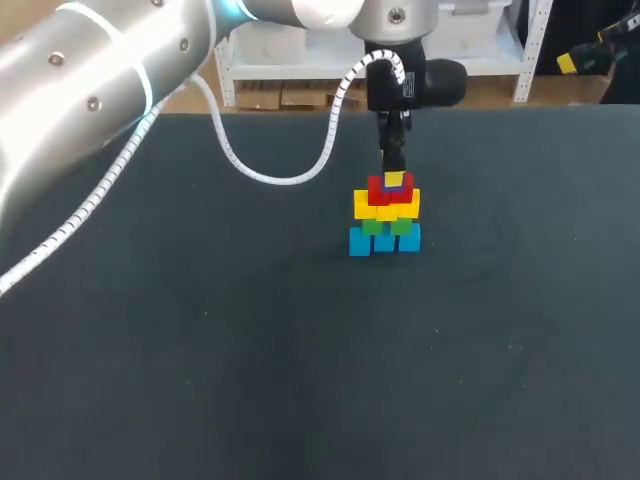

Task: Place the blue cubes, place green cubes on the blue cubes, place the yellow cubes on the green cubes, then place the red cubes on the yellow cubes, and place purple cube on the red cubes.

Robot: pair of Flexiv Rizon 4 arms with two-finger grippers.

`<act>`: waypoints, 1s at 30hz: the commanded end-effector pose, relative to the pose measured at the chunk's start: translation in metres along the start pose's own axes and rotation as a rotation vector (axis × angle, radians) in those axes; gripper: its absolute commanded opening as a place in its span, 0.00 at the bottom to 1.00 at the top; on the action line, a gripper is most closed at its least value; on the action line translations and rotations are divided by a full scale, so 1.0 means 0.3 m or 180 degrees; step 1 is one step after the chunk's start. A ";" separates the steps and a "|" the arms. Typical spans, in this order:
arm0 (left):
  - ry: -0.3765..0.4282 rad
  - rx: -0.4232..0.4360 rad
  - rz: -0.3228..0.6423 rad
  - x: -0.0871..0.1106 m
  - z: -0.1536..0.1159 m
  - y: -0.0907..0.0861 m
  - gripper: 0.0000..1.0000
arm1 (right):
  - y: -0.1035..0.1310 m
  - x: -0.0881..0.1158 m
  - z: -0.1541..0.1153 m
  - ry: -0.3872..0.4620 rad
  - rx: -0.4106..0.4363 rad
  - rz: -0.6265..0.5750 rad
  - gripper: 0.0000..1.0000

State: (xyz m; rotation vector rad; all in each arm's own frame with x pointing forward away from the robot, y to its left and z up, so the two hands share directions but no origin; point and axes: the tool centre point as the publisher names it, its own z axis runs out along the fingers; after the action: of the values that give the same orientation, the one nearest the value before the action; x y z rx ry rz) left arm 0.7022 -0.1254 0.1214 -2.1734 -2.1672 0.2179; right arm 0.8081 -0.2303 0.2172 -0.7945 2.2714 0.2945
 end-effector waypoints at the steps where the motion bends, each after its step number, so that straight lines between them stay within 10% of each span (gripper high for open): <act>1: 0.0014 0.0054 0.0011 -0.009 -0.001 0.025 0.00 | 0.000 0.002 -0.002 -0.0004 -0.0003 -0.0001 1.00; 14: -0.0015 0.0092 0.0047 -0.010 0.006 0.030 0.00 | 0.000 0.002 -0.002 -0.0004 -0.0003 -0.0001 1.00; 20: -0.0016 0.0104 0.0053 -0.011 0.010 0.029 0.34 | 0.000 0.002 -0.002 -0.0004 -0.0003 -0.0001 1.00; 30: -0.0028 0.0105 0.0054 -0.009 0.010 0.033 0.48 | 0.000 0.002 -0.002 -0.0004 -0.0003 -0.0001 1.00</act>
State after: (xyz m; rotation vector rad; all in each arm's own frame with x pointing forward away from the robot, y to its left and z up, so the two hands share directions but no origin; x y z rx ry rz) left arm 0.7057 -0.1262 0.1155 -2.1844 -2.1474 0.2580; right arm 0.8081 -0.2303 0.2172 -0.7945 2.2714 0.2945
